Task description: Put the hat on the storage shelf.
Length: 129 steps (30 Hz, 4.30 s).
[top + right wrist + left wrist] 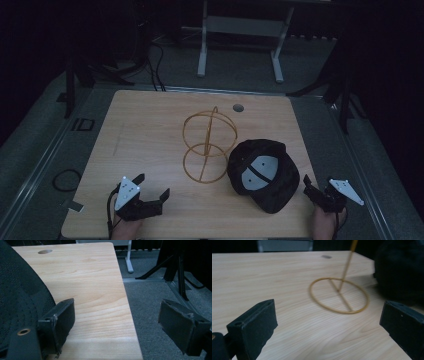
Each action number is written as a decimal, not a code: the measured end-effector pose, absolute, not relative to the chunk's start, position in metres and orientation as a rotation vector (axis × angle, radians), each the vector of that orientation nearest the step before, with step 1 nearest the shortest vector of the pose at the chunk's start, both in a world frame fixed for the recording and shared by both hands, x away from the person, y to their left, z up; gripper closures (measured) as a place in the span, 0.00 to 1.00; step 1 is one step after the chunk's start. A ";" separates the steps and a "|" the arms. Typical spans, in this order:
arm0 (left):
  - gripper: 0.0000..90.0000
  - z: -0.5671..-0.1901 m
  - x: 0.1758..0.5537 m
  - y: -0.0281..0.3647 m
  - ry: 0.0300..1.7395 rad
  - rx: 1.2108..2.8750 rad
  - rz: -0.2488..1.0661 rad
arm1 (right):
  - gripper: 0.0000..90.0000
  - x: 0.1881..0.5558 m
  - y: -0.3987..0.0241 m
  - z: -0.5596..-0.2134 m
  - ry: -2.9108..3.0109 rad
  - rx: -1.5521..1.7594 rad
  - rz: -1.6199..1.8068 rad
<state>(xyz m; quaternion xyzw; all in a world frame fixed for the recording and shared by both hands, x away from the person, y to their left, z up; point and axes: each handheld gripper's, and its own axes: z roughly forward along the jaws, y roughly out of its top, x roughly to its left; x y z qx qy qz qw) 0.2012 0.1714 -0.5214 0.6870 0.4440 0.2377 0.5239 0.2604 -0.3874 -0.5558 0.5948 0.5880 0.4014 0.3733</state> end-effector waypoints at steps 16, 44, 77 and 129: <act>0.02 -0.497 0.212 0.089 0.827 1.803 0.463 | 0.16 0.261 -0.388 -0.556 1.510 1.524 1.030; 0.03 -0.491 0.249 -0.008 0.715 1.899 0.403 | 0.16 0.261 -0.389 -0.556 1.508 1.520 1.042; 0.95 -0.507 0.285 -0.038 0.985 1.877 0.554 | 0.16 0.260 -0.389 -0.556 1.508 1.518 1.057; 0.99 -0.390 0.233 0.009 0.408 1.788 0.644 | 0.15 0.249 -0.376 -0.491 1.768 1.256 1.328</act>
